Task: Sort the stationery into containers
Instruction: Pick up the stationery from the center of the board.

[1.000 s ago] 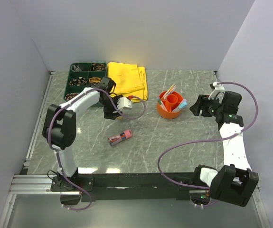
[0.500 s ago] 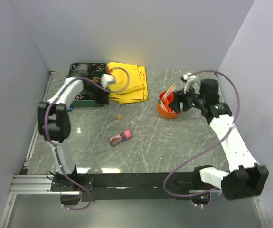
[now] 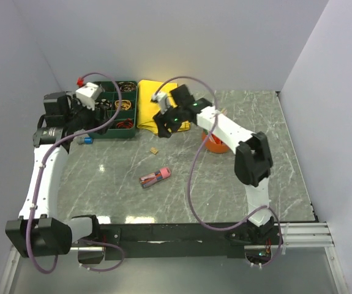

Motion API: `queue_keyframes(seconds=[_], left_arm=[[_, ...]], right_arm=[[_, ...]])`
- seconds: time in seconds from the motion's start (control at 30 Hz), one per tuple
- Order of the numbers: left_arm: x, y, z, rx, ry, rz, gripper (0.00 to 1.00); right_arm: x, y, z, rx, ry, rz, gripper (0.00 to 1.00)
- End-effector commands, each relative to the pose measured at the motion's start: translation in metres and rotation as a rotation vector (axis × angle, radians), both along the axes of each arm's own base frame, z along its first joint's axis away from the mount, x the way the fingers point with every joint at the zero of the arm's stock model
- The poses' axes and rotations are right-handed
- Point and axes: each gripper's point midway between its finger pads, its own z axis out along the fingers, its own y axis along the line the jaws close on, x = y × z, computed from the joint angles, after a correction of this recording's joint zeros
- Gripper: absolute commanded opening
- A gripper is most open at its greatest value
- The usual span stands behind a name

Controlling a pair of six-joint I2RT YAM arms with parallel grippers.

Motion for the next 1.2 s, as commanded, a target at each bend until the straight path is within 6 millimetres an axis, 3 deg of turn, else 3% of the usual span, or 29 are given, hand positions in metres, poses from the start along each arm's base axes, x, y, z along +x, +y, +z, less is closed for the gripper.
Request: queue_keyframes(seconds=[0.0,0.17,0.37,0.73,1.17], left_arm=[[-0.01,0.038,-0.01,-0.01,0.029,0.184,0.8],[-0.021,0.05,-0.016,-0.027,0.04,0.241,0.81],[-0.026,0.051,-0.021,-0.048,0.038,0.252,0.81],[-0.026,0.05,-0.032,-0.064,0.064,0.251,0.81],[-0.026,0.049,-0.042,-0.082,0.084,0.253,0.81]], right_arm=[[-0.006,0.011,-0.012,-0.111,-0.027,0.037,0.69],[-0.019,0.03,-0.042,-0.187,-0.016,0.064,0.71],[-0.018,0.048,-0.06,-0.224,-0.04,0.047,0.72],[-0.01,0.058,-0.091,-0.267,-0.031,0.04,0.74],[-0.009,0.071,-0.114,-0.329,-0.042,0.055,0.7]])
